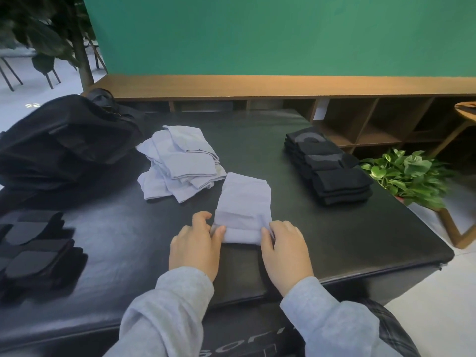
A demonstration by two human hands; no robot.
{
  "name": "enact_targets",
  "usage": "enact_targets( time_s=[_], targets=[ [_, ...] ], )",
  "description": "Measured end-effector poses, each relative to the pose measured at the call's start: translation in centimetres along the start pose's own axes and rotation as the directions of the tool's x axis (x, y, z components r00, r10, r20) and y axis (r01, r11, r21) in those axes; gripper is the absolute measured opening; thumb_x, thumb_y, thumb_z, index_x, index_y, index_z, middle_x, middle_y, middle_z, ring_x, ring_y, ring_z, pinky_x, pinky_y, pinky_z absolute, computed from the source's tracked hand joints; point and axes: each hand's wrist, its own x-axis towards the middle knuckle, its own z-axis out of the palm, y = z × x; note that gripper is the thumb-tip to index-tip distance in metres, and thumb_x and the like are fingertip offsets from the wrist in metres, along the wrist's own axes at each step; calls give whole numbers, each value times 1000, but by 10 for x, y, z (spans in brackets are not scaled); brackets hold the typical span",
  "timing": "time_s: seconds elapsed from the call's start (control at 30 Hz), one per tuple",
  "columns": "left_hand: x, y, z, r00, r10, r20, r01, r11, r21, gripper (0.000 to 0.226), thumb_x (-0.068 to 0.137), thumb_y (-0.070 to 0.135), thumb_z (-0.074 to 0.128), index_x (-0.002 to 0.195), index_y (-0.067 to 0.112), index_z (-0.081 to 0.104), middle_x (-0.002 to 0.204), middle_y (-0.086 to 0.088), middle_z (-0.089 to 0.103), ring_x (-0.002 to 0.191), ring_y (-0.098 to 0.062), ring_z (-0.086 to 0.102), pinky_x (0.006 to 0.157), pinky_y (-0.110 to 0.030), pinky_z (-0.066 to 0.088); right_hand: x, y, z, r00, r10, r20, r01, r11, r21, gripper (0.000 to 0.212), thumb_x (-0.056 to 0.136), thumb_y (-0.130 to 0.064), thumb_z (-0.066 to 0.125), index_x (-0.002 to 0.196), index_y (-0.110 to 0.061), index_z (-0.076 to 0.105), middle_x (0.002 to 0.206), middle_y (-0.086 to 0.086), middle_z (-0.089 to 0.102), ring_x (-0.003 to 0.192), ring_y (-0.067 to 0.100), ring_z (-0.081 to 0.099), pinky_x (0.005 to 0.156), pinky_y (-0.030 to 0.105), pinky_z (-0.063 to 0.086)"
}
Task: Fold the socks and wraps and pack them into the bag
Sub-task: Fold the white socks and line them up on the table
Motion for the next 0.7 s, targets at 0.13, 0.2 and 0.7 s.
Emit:
enact_targets(
  time_s=[0.13,0.2,0.7],
  targets=[
    [-1,5,0,1000,-7,-9,8,995,100,39,95,43,41,124,17,34,100,2,60,100,-21,51,88,-33,36,5,-5,-4,998,31,49,-28,998,-62,14,97,-27,41,104,-18,49,100,-2,53,92,15,48,82,25,41],
    [-1,6,-1,999,-23,-22,25,996,87,37,95,40,43,122,16,36,104,1,59,101,-22,50,88,-33,37,9,-8,-7,997,53,63,-48,996,-75,19,95,-26,42,112,-19,46,104,-2,56,93,16,52,82,28,45],
    [-7,2,1,982,161,95,-182,938,296,86,68,66,-9,136,35,35,149,13,20,136,-10,5,103,-32,3,-3,-1,-5,966,-256,26,257,959,-115,52,85,-50,25,72,-24,68,112,-16,53,110,1,31,91,13,6]
  ],
)
